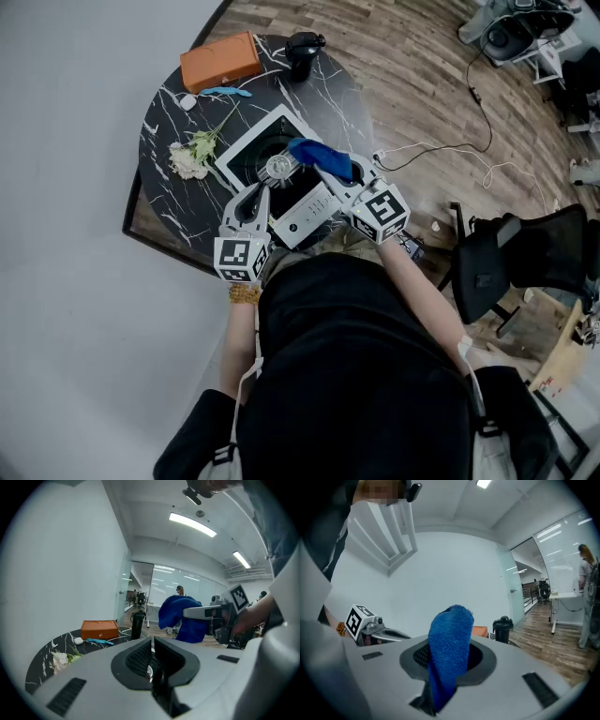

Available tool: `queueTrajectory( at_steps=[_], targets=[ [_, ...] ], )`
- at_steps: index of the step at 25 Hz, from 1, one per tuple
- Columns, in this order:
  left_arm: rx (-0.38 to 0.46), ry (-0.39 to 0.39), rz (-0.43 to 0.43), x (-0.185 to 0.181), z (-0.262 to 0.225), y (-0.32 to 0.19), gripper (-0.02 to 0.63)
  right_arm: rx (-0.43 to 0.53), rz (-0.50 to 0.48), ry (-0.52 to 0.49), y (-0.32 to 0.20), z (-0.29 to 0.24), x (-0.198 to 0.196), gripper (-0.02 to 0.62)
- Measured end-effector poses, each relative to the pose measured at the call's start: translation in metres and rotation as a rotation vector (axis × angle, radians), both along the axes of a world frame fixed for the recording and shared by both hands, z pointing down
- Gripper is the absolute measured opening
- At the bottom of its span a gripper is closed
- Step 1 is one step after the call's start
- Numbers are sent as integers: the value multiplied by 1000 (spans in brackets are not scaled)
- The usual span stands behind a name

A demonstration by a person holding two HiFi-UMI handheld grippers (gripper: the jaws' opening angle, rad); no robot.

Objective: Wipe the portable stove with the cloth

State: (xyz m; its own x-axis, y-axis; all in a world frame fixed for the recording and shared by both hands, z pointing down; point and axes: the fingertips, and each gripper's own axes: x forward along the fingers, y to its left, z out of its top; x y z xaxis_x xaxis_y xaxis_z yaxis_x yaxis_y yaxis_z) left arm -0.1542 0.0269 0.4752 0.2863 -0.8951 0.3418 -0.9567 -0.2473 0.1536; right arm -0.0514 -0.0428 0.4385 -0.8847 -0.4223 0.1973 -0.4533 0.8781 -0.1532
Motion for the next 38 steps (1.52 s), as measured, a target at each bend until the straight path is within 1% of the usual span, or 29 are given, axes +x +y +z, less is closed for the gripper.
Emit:
queueTrajectory(
  at_steps=[2, 4, 5, 7, 8, 9, 11, 14, 16, 17, 20, 21, 22, 25, 26, 28, 30, 33, 36, 38],
  targets=[
    [-41, 40, -20, -6, 15, 6, 23, -12, 1, -1, 0, 1, 2, 71],
    [-94, 108, -71, -19, 37, 14, 24, -24, -2, -10, -1, 1, 4, 71],
    [-132, 144, -106, -29, 52, 20, 42, -26, -5, -15, -2, 0, 4, 72],
    [-225, 196, -168, -45, 85, 35, 143, -16, -6, -21, -4, -3, 6, 79],
    [-271, 211, -190, -51, 101, 42, 168, -9, -3, -20, -4, -4, 8, 81],
    [-313, 225, -203, -54, 114, 48, 188, -4, 1, -16, -5, -4, 9, 81],
    [-386, 277, -207, -52, 135, 58, 196, -2, 11, -11, -6, -3, 12, 81],
    [-469, 397, -193, -39, 161, 60, 201, -19, 24, -9, -7, 2, 15, 81],
    [-513, 466, -203, -31, 176, 59, 201, -29, 29, -6, -8, 5, 16, 81],
    [-525, 497, -222, -30, 180, 60, 202, -31, 31, -3, -8, 6, 17, 81],
    [-524, 608, -326, -31, 183, 59, 201, -20, 38, 21, -7, 9, 25, 81],
    [-526, 632, -355, -31, 183, 58, 204, -10, 43, 37, -7, 10, 31, 81],
    [-531, 639, -375, -30, 182, 56, 213, 0, 49, 60, -7, 13, 38, 81],
    [-557, 609, -397, -27, 182, 47, 232, 4, 67, 175, -6, 33, 66, 81],
    [-562, 613, -401, -25, 181, 44, 235, -11, 73, 224, -4, 45, 77, 81],
    [-567, 645, -397, -19, 178, 34, 236, -70, 93, 311, 2, 75, 100, 81],
    [-578, 666, -364, -9, 176, 20, 241, -160, 134, 383, 9, 110, 122, 81],
    [-607, 634, -305, 8, 177, 3, 241, -278, 217, 491, 13, 157, 146, 81],
    [-639, 617, -257, 17, 178, -3, 241, -314, 296, 583, 2, 185, 159, 81],
    [-639, 642, -231, 17, 177, -4, 241, -317, 304, 636, -7, 195, 159, 81]
  ],
)
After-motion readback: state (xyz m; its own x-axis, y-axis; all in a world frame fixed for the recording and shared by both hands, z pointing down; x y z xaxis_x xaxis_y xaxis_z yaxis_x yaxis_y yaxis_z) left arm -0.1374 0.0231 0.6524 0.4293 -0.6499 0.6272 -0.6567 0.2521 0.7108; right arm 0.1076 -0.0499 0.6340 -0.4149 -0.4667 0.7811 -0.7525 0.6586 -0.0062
